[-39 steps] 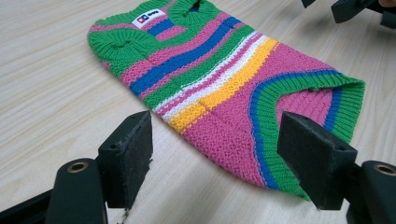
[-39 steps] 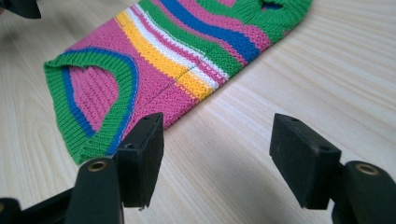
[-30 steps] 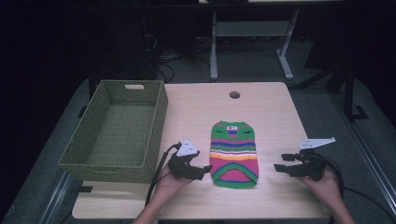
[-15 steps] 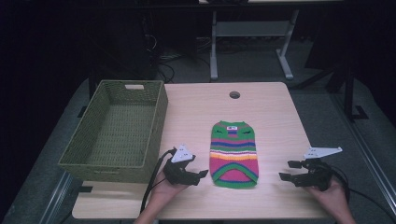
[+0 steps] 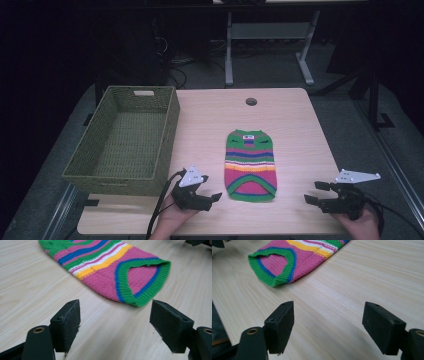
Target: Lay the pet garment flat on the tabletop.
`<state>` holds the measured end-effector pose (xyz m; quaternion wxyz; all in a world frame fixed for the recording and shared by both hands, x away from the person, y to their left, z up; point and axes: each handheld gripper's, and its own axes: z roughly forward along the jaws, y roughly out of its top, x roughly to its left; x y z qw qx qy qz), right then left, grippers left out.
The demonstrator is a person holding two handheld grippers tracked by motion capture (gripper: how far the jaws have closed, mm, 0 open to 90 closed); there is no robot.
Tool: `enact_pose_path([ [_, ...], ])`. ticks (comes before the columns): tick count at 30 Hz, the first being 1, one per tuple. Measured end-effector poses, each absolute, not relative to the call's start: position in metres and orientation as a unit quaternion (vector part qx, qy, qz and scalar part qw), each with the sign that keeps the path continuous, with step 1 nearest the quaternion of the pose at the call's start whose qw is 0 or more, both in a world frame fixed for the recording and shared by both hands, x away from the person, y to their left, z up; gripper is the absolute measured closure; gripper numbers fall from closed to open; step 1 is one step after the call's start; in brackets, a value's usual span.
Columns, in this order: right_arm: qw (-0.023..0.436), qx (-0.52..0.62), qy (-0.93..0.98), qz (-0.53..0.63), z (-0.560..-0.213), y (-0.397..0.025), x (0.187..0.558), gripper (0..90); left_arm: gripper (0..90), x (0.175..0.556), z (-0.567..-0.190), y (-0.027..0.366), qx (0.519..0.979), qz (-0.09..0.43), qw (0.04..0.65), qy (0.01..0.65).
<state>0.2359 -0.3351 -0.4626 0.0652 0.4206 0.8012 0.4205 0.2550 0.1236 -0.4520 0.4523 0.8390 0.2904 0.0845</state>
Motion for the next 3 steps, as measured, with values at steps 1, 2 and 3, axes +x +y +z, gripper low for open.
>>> enact_pose_path([
  [1, 0.069, 0.421, 0.798, 0.426, -0.4626, -0.3357, 0.2322, 25.1, 24.2, 0.2543, -0.4516, 0.1216, 0.839, 0.088, 0.455, 0.284],
  [2, 0.074, 0.422, 0.794, 0.43, -0.4627, -0.3365, 0.2289, 25.1, 24.2, 0.2545, -0.4515, 0.1192, 0.842, 0.095, 0.452, 0.278],
  [3, 0.077, 0.423, 0.789, 0.438, -0.4631, -0.3372, 0.2266, 25.2, 24.2, 0.2553, -0.4515, 0.117, 0.845, 0.1, 0.447, 0.275],
])
